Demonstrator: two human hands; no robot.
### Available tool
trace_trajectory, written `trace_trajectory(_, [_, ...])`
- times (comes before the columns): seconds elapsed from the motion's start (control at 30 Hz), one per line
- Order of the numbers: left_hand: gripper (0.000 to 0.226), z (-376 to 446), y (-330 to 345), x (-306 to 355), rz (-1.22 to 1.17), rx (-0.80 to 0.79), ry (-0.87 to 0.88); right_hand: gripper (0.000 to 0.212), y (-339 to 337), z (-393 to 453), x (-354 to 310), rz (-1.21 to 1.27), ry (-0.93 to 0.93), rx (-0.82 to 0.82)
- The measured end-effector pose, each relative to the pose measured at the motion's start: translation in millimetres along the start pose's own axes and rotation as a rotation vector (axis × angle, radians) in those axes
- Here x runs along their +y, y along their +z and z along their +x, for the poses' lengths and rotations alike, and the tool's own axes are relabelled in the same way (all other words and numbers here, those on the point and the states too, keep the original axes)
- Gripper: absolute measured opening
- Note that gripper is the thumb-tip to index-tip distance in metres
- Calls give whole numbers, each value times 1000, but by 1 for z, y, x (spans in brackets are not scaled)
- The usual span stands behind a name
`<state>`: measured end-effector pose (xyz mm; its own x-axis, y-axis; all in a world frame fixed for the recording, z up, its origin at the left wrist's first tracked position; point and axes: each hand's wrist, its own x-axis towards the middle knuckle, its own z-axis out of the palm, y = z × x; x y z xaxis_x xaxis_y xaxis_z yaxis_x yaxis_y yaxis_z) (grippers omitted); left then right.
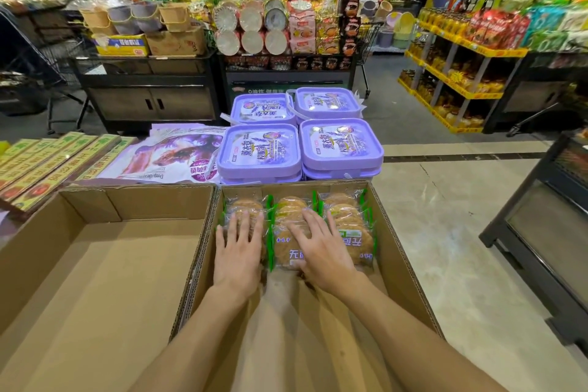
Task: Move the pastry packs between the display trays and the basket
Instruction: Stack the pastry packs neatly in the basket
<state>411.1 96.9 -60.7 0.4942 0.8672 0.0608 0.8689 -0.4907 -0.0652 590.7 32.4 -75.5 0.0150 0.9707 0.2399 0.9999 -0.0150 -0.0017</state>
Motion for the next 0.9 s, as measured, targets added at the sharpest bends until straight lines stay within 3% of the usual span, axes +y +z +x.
trace_trajectory(0.13, [103,-10,-6,4,-29,37,33,93,-12,-16,17,2,163,84])
trace_trajectory(0.27, [106,-19,3,10,-29,94,102,91,-11,-32,43,17,311,-3])
trace_trajectory(0.67, [105,-36,15,37,-26,156,157,81,-10,-39,52,117,261,-89])
trace_trajectory(0.77, [93,-37,19,48,4,124,296,82,-15,-42,52,84,262,-81])
trace_trajectory(0.9, [44,-43,28,65,4,87,471,78,-33,-55,48,85,253,-66])
